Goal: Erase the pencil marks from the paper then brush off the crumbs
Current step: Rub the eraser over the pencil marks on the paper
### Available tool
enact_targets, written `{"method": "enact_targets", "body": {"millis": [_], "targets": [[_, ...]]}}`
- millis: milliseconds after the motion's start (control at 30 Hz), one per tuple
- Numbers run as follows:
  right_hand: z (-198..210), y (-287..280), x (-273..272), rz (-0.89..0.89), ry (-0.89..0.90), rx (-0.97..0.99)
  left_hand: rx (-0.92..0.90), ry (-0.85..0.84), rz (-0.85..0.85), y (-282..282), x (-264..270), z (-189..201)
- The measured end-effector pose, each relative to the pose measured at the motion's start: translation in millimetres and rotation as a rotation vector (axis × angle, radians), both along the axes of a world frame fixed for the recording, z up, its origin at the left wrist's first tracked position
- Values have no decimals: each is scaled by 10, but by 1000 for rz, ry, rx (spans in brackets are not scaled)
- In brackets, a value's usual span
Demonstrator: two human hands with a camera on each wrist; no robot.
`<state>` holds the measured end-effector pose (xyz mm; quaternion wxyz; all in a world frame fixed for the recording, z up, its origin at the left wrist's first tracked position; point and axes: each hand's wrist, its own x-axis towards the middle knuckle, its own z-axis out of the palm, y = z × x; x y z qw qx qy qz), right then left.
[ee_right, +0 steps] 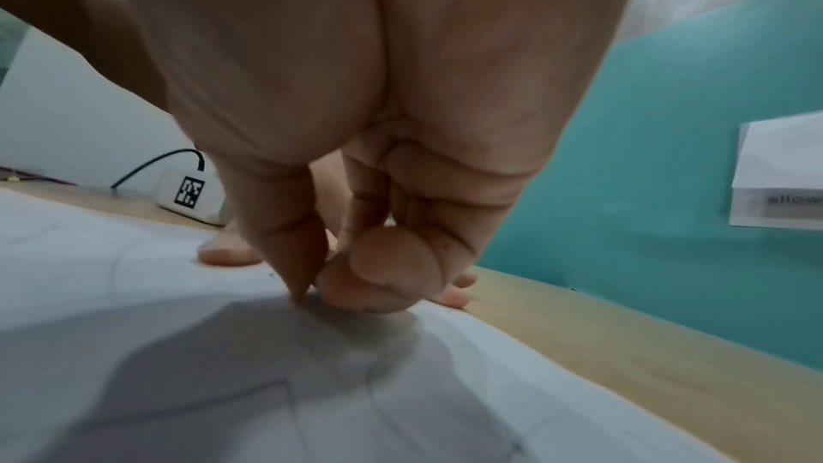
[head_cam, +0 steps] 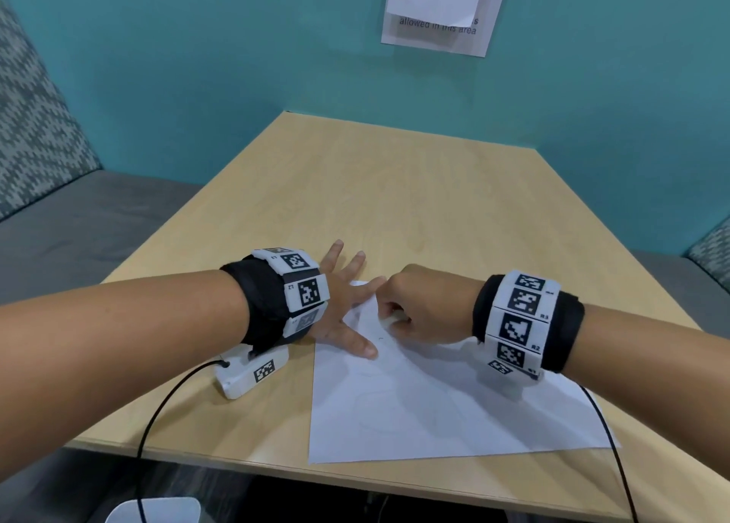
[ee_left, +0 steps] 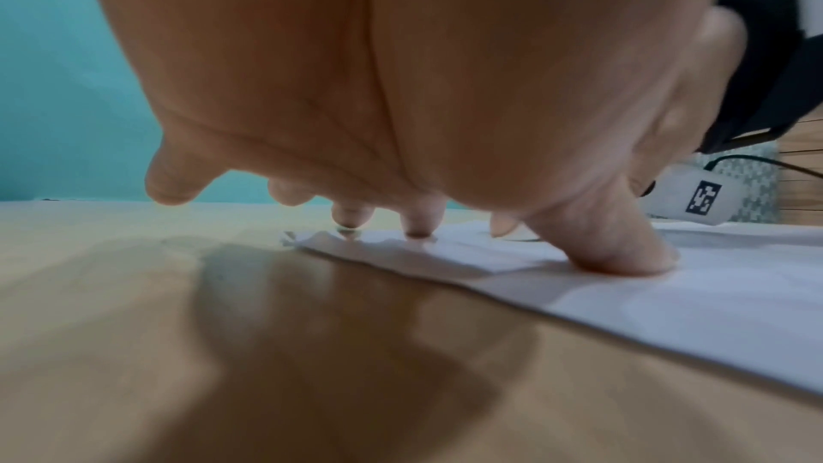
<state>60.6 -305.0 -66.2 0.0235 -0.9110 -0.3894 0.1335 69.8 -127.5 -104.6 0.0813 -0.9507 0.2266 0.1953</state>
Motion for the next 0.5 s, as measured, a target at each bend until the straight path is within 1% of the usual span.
{"method": "enact_targets", "body": {"millis": [167, 200, 300, 367, 433, 500], "targets": [[9, 2, 53, 0, 7, -20, 4, -62, -1, -15, -91, 56], [6, 1, 49, 5, 1, -26, 5, -44, -6, -2, -137, 95], [15, -38, 87, -18, -9, -23, 35, 109, 8, 66, -304, 181], [30, -39, 80, -28, 6, -3, 40, 102, -11, 114, -373, 144], [32, 15, -38, 12, 55, 16, 28, 67, -28, 130, -375, 88], [30, 104, -244, 86, 143, 35, 16, 55, -33, 124, -353, 51]]}}
